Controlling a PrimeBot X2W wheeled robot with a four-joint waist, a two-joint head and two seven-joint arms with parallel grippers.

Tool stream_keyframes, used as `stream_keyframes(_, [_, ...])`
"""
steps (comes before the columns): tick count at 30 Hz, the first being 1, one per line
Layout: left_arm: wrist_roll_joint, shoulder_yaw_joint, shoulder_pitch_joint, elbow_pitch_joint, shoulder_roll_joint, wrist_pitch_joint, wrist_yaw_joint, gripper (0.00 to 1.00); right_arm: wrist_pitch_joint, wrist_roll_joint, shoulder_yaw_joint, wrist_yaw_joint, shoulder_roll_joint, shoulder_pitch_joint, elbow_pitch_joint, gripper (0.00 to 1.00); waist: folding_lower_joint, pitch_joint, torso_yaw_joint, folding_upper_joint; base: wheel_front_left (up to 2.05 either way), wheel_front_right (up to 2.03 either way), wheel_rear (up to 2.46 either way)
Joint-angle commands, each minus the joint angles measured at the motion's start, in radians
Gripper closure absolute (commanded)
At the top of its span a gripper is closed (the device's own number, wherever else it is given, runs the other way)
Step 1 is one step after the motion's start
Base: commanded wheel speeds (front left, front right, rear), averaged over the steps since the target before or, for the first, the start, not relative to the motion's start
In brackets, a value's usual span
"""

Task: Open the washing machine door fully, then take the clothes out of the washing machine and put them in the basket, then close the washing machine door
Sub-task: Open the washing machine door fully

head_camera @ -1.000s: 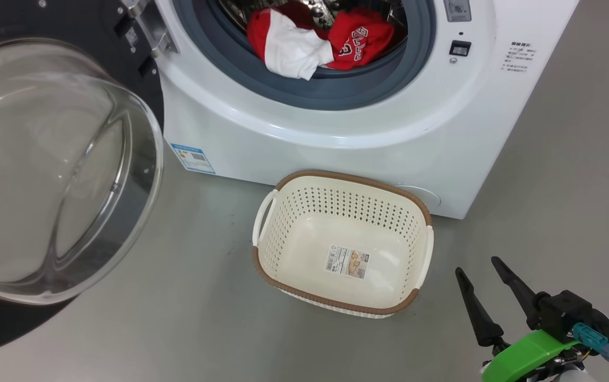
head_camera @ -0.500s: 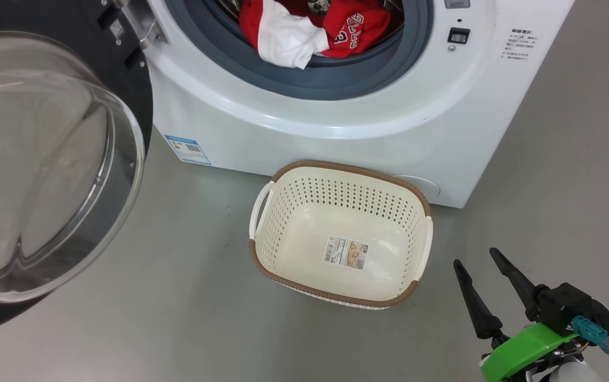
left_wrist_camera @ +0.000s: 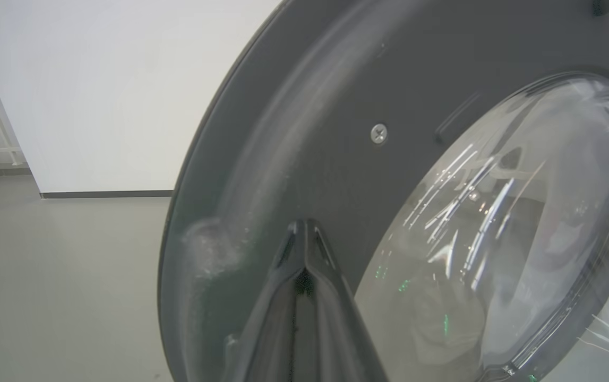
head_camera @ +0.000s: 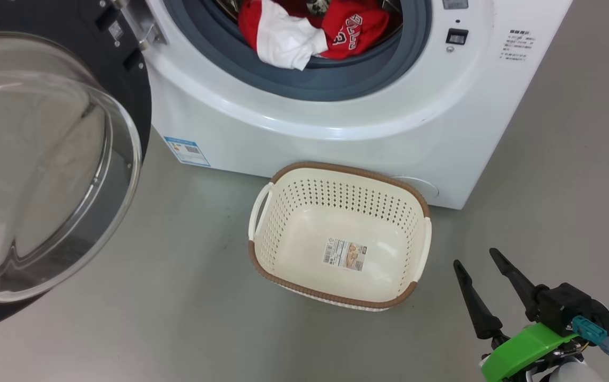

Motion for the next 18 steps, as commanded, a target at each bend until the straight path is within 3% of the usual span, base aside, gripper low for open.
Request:
stream_keyframes(1, [-0.003,0.026,-0.007,-0.017,0.069,-0.005,-0.003,1.0,-0.009,-0.012,0.022,0.007,-0.003,-0.027,-0.021,0.0,0.0,-0.009,0.0,-0.0001,0.0,0.0,0.0])
stream_keyframes(18, [-0.095,-0.189,0.206,-0.165,-0.006,-0.005,-0.006,1.0,-0.009,-0.001,0.01,0.007,0.038,0.01,-0.014,0.0,0.0,-0.114,-0.007,-0.0001,0.0,0.0,0.0])
